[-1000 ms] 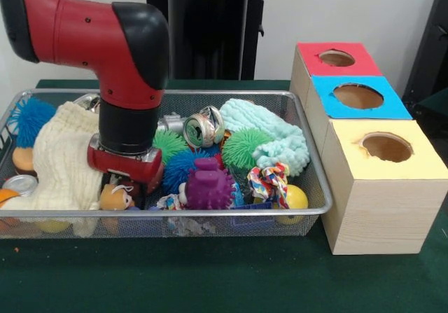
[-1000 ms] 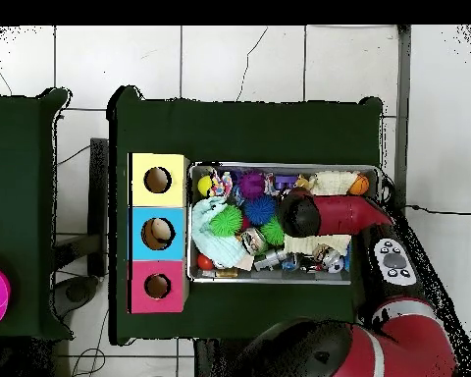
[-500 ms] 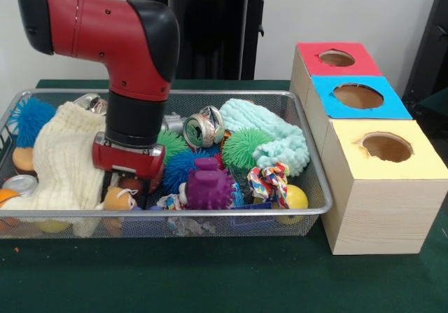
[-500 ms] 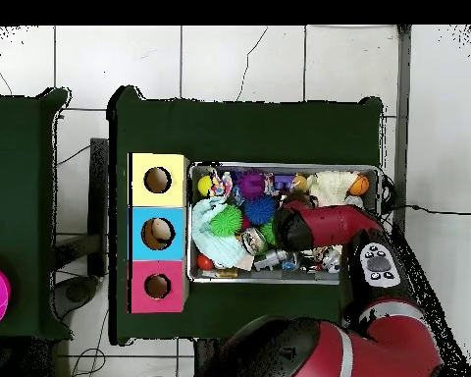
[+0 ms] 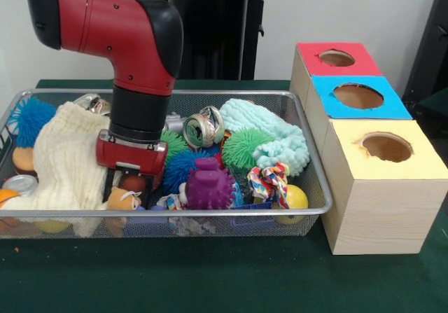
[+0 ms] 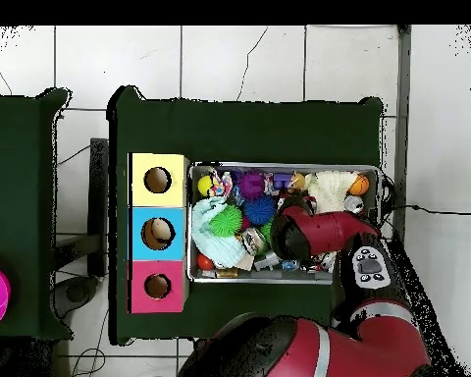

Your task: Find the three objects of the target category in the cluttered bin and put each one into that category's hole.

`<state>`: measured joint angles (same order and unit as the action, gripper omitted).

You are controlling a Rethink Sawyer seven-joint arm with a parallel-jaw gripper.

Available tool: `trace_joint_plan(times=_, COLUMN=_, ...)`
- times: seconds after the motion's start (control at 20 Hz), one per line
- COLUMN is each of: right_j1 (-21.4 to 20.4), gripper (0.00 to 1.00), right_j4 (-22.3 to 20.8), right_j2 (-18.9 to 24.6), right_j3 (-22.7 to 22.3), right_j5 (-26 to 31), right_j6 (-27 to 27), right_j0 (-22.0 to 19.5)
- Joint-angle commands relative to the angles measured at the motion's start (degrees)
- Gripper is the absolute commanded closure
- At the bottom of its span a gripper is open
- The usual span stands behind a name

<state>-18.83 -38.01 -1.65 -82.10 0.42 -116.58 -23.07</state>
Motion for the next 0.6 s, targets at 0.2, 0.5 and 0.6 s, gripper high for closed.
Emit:
trace_joint_plan(times=0.2, right_j1=-2.38, gripper=0.0, right_j4=1.28, right_j2=7.42, right_j3=3.83, right_j5=-17.04, right_j6=-7.33, right_j0=-0.11)
trace_joint_plan(times=0.5, right_j1=-1.7, gripper=0.0, right_j4=1.45, right_j2=7.47, right_j3=3.98, right_j5=-19.96, right_j6=-7.2, right_j0=-0.41)
trace_joint_plan(times=0.6, right_j1=-0.56, gripper=0.0, right_j4=2.18, right_j2=6.77, right_j3=4.98, right_j5=-21.48, right_j6=-6.82, right_j0=-0.03)
